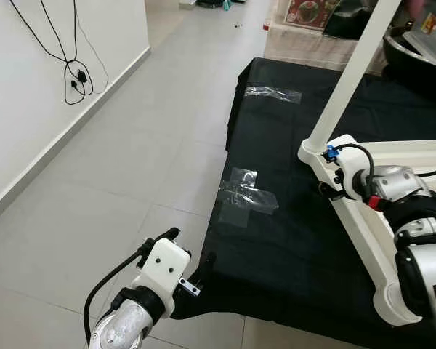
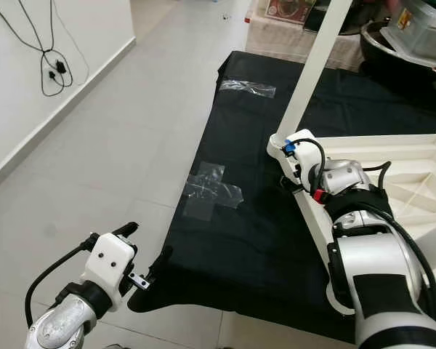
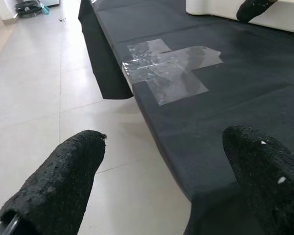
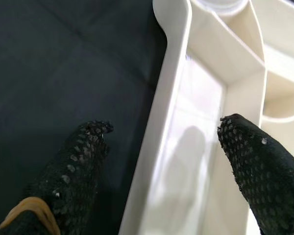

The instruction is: Building children table

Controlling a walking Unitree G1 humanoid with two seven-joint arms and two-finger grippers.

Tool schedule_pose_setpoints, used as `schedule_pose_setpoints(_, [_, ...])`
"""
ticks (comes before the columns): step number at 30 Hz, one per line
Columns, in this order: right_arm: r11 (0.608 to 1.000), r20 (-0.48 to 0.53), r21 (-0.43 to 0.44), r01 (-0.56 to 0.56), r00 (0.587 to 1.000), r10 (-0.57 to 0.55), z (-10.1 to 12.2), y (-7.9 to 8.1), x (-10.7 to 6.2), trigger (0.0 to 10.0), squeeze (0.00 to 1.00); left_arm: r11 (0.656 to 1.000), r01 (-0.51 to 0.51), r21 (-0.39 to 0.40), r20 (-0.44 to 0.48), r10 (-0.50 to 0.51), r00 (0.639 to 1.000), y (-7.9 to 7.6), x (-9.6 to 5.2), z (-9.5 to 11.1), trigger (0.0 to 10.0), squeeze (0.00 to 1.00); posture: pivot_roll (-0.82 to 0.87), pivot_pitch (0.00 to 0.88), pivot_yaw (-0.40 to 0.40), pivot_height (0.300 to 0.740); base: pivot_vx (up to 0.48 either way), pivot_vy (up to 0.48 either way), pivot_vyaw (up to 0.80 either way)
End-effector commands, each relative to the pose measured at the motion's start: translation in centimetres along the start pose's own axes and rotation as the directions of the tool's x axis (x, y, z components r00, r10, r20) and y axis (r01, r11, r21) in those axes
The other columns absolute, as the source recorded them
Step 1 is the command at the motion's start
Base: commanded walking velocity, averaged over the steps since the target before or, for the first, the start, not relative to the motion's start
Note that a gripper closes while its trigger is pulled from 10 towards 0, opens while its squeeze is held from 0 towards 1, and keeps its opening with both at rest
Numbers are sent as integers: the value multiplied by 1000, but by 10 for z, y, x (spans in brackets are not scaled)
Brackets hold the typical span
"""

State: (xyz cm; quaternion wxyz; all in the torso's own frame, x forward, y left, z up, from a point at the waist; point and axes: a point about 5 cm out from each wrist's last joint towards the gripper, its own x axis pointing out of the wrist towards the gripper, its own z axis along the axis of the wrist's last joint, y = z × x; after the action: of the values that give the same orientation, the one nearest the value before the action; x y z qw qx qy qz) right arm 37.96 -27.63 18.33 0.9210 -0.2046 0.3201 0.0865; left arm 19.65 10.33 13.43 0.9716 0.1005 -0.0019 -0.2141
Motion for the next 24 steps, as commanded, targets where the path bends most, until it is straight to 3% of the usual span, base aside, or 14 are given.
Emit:
schedule_pose_setpoints(1, [1000, -32, -16, 1, 999, -1, -8, -2, 0, 10000, 0, 1000, 8, -2, -16, -8, 1000, -3, -1, -1, 10000, 0, 51, 143, -99, 740, 0, 0, 0])
schedule_pose_setpoints(10, [998, -133, 9, -58, 989, 59, -28, -12, -6, 10000, 0, 1000, 7, -12, -20, -7, 1000, -6, -1, -4, 10000, 0, 31, 113, -124, 740, 0, 0, 0])
schedule_pose_setpoints(18, [987, -192, 34, -158, 968, 162, -29, -3, -6, 10000, 0, 1000, 10, -24, -20, -11, 1000, -4, 1, -2, 10000, 0, 9, 152, -131, 740, 0, 0, 0])
schedule_pose_setpoints(20, [977, -217, -31, -213, 955, 201, -22, 3, -5, 10000, 0, 1000, 8, -28, -19, -8, 1000, -5, 1, -1, 10000, 0, -1, 176, -130, 740, 0, 0, 0])
schedule_pose_setpoints(24, [966, -231, -80, -245, 947, 221, -20, 5, -5, 9961, 0, 1000, 5, -27, -16, -5, 1000, -5, 0, 1, 10000, 0, -4, 182, -126, 740, 0, 0, 0])
